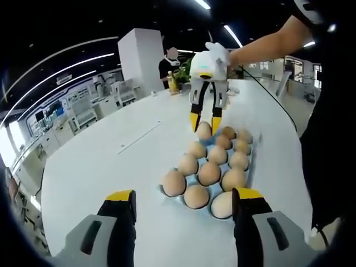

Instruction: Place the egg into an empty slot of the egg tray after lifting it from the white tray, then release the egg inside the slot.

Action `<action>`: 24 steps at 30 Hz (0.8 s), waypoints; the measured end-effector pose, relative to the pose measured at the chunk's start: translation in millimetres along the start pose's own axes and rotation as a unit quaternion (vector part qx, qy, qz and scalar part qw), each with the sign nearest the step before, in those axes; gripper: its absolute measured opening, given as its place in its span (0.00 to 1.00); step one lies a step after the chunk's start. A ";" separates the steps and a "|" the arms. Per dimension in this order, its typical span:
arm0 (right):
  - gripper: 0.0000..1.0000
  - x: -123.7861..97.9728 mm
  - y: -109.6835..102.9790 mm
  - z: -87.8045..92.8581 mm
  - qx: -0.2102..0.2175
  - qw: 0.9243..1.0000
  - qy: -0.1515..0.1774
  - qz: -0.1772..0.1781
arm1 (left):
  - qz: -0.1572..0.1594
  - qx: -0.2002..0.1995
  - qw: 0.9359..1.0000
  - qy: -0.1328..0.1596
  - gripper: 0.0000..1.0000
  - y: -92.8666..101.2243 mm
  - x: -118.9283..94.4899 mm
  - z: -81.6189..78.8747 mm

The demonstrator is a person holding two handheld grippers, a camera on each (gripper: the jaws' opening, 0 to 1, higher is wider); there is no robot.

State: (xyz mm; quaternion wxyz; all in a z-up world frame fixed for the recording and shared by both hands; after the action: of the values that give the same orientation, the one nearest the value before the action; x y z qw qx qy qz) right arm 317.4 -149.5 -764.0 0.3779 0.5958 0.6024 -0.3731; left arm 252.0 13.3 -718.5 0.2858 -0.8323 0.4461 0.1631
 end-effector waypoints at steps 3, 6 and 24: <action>0.24 5.6 -2.9 0.0 -0.004 1.000 -0.005 -0.007 | 0.000 0.001 1.000 0.000 0.71 0.3 -0.6 -0.4; 0.24 10.0 -3.8 0.0 -0.010 1.000 -0.008 -0.011 | 0.000 0.002 1.000 0.000 0.71 0.2 -1.1 -0.1; 0.25 18.7 -3.2 5.1 0.009 0.999 -0.012 -0.031 | 0.001 0.003 1.000 -0.002 0.71 0.4 -0.3 1.1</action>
State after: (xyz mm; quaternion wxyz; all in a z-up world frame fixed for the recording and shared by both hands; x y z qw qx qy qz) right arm 314.2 -146.0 -783.0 0.3681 0.5757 0.6123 -0.3977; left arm 251.6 14.0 -719.3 0.2884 -0.8307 0.4472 0.1636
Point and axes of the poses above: the point that each gripper's makers call its tool centre point, and the gripper's own axes: x roughly forward along the fingers, y roughly to its right, z roughly out of its underside, the point moved 1 cm from there along -x, roughly backward along the fingers, and after that the axes turned 15 degrees about x, right-handed, at the moved point
